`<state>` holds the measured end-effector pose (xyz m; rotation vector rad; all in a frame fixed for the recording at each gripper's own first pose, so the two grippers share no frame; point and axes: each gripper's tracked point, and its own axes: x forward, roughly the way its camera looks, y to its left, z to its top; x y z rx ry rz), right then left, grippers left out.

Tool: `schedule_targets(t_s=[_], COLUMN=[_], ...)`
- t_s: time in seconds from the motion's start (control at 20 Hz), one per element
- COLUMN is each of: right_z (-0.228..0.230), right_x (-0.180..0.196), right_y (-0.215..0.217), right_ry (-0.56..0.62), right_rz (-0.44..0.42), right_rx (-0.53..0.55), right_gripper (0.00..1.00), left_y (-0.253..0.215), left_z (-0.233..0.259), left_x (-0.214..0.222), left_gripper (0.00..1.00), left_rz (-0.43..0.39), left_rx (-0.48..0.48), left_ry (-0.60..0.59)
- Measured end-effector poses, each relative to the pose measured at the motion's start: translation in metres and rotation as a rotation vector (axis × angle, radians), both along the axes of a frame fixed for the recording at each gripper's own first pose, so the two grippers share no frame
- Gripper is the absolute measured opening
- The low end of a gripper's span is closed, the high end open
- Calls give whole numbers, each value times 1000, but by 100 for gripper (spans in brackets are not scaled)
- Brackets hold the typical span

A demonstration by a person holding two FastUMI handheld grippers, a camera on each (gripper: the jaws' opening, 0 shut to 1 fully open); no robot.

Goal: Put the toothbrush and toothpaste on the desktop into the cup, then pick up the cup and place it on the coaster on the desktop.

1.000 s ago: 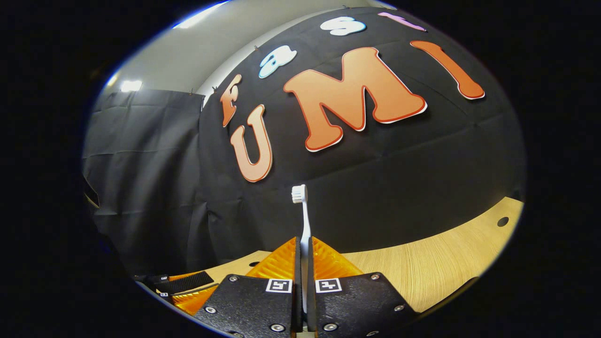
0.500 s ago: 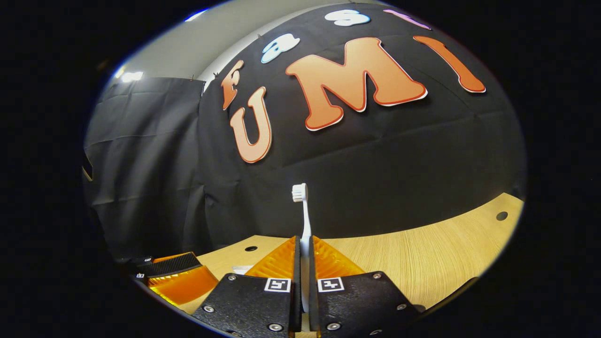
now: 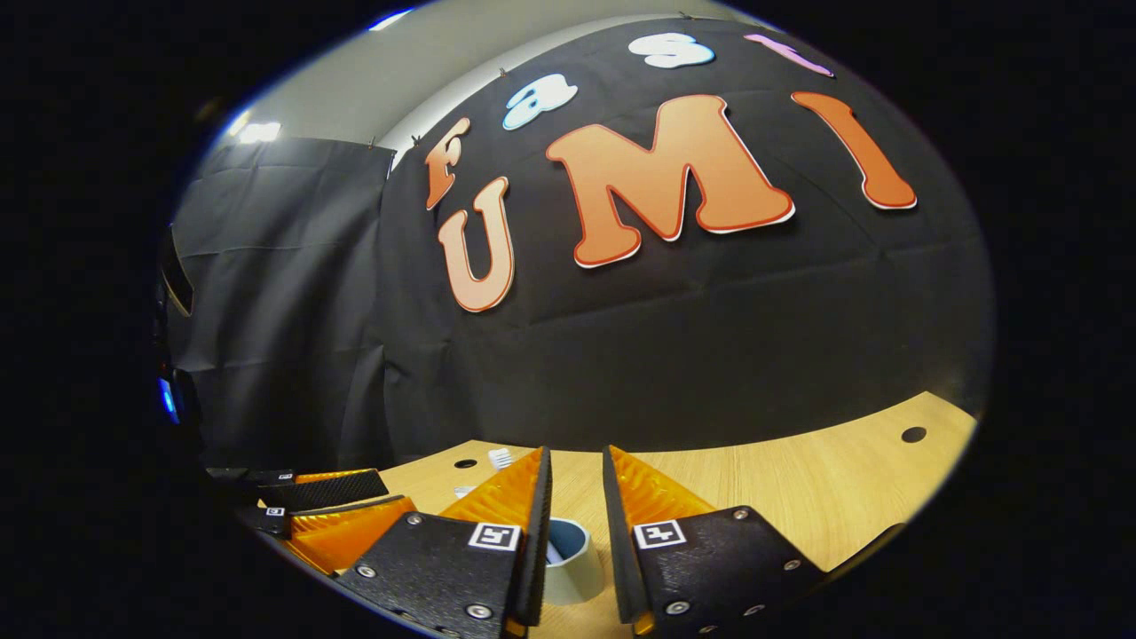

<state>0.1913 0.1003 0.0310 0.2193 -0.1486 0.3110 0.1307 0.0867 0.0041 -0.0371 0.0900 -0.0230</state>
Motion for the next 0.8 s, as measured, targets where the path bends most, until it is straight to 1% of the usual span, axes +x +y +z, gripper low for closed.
schedule_targets(t_s=[0.05,0.1,0.15,0.2,0.25,0.35,0.45,0.65,0.8], right_z=[3,7,11,13,16,20,25,28,17], right_x=[-6,-11,-17,-21,-27,-39,-50,-69,-88], right_y=[-3,-7,-13,-18,-25,-37,-48,-73,-94], right_ry=[-7,-14,-22,-28,-35,-43,-51,-66,-55], right_rz=[-1,-8,-19,-31,-41,-54,-67,-107,-142], right_rx=[-2,-9,-22,-34,-43,-48,-53,-76,-114], right_gripper=[43,46,51,60,64,79,85,92,93], left_y=[-1,-3,-4,-5,-9,-14,-16,-20,-32], left_z=[-2,-2,-3,-3,-3,-3,-3,-11,-30], left_x=[1,2,4,7,9,18,24,30,25], left_gripper=[94,94,94,94,94,94,94,94,94], left_rz=[-2,-10,-15,-26,-42,-74,-92,-141,-235], left_rx=[-4,-1,5,10,10,15,19,-3,8], left_ry=[26,50,77,105,141,227,301,469,674])
